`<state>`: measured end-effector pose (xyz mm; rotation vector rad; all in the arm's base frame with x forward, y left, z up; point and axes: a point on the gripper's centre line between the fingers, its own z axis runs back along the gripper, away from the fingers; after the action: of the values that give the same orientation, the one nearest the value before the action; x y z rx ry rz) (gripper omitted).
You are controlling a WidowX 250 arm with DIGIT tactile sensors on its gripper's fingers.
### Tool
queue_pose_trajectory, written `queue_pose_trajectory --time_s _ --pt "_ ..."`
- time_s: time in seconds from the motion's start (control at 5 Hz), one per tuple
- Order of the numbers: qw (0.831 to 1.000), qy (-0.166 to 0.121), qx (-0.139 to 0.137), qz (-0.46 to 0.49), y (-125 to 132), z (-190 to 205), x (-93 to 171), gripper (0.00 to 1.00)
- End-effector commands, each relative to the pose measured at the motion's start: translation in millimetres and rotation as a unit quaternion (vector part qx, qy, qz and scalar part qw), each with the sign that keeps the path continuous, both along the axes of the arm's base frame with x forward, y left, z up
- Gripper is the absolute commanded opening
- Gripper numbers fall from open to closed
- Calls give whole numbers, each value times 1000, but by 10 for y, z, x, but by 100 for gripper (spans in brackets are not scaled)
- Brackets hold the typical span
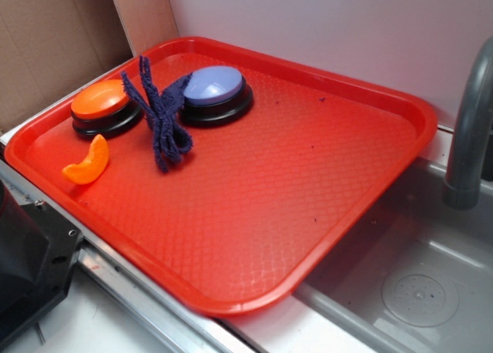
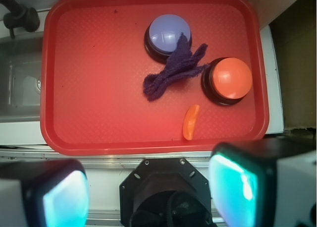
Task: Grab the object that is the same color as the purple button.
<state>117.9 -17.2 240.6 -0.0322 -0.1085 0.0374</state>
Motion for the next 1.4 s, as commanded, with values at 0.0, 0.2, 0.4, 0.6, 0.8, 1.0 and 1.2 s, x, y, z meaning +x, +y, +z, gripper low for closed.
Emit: queue_pose_trajectory --time_s 0.0,0.2,0.4,0.6,0.8,1.0,1.2 --pt "996 4 18 87 62 -318 248 100" --pt "984 -1 25 176 112 -633 398 100" --pt "967 -14 32 251 209 -916 547 100" --pt "953 -41 37 298 272 -1189 715 100" --pt "944 -41 49 324 311 -1407 802 100" --pt "929 -53 90 356 328 -1789 961 100" --pt "926 -61 74 366 380 -1945 1009 100"
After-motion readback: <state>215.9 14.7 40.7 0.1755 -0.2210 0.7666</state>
